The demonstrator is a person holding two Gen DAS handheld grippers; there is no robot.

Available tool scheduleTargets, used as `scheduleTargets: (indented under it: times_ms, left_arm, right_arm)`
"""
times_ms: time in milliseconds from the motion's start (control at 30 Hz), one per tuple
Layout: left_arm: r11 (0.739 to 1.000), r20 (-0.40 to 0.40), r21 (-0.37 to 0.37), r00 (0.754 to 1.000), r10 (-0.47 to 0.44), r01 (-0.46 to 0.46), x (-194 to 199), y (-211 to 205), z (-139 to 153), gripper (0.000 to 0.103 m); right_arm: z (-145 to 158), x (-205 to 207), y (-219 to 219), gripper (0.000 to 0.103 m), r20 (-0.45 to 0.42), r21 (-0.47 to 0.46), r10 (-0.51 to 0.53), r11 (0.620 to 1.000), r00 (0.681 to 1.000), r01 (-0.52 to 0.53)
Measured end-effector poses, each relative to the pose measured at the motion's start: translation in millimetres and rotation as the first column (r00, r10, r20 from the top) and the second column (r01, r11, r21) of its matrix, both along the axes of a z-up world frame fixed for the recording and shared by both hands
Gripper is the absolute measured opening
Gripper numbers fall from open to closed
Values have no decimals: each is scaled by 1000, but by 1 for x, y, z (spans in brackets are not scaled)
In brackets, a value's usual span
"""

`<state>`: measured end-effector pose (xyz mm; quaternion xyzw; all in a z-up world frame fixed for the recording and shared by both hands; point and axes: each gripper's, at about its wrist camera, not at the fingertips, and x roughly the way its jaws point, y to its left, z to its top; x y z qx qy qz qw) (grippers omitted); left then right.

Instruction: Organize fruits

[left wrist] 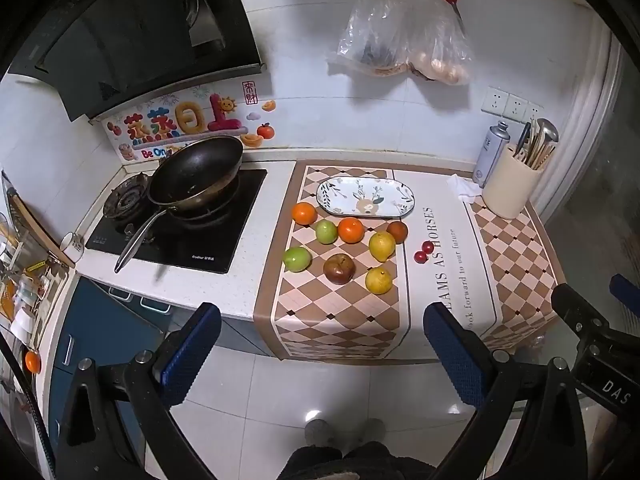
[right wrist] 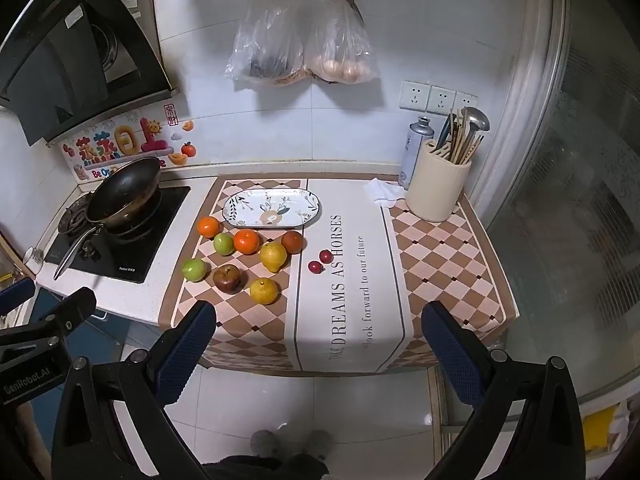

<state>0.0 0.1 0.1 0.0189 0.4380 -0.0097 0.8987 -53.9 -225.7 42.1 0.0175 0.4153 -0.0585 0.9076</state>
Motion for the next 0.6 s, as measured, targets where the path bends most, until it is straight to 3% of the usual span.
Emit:
scheduleTargets:
  times_ms: [600]
  left_arm:
    - [1000,5,2,1000,-1,1,0,0,0,103]
  right_arm:
    - [1,-1,-1,103,-6,4,4,1000,1000,-4]
